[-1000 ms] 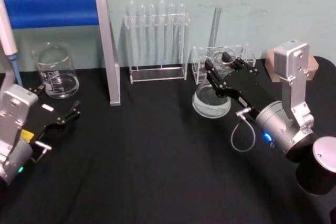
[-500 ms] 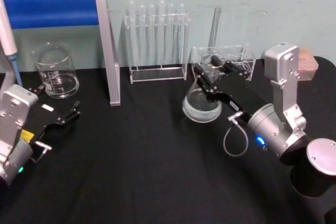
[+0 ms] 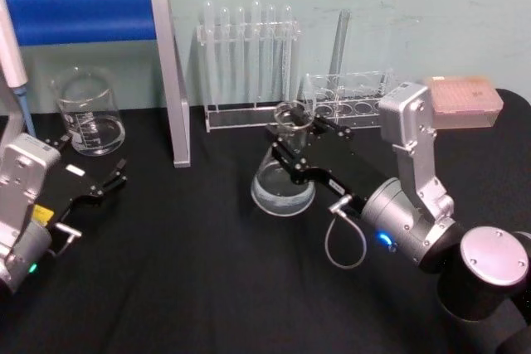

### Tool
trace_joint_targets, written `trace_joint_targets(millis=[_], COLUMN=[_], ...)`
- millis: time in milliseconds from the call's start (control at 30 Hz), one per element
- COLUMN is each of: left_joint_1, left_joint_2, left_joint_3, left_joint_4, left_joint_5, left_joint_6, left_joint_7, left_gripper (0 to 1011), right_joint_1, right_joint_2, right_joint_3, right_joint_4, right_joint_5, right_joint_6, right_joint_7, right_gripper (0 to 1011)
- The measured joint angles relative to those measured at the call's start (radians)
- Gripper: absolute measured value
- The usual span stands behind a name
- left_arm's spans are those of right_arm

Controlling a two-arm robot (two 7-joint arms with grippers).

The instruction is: Grasp the erlenmeyer flask with one hand, shake it three times, then place it back.

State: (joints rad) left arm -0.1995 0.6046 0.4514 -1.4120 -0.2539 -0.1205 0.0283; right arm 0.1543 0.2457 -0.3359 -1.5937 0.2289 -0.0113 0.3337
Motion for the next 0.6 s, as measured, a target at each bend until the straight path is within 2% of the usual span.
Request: trace_joint_targets(millis=[300, 600], left_joint_1=[0.000, 0.000], left_joint_2=[0.000, 0.000], left_joint_3=[0.000, 0.000], left_joint_4=[0.000, 0.000], left_joint_5=[0.000, 0.000], left_joint_6=[0.000, 0.000], left_joint_7=[0.000, 0.000], left_gripper=[1001, 1001], right_joint_1=[0.005, 0.006], right_joint_2=[0.005, 0.010], right_joint_3=[-0.027, -0.035], right_joint_4=[-0.003, -0.003], right_joint_5=[0.010, 0.017], right_joint_6=[0.002, 0.002], right_joint_7=[0.011, 0.009], right_gripper=[450, 450])
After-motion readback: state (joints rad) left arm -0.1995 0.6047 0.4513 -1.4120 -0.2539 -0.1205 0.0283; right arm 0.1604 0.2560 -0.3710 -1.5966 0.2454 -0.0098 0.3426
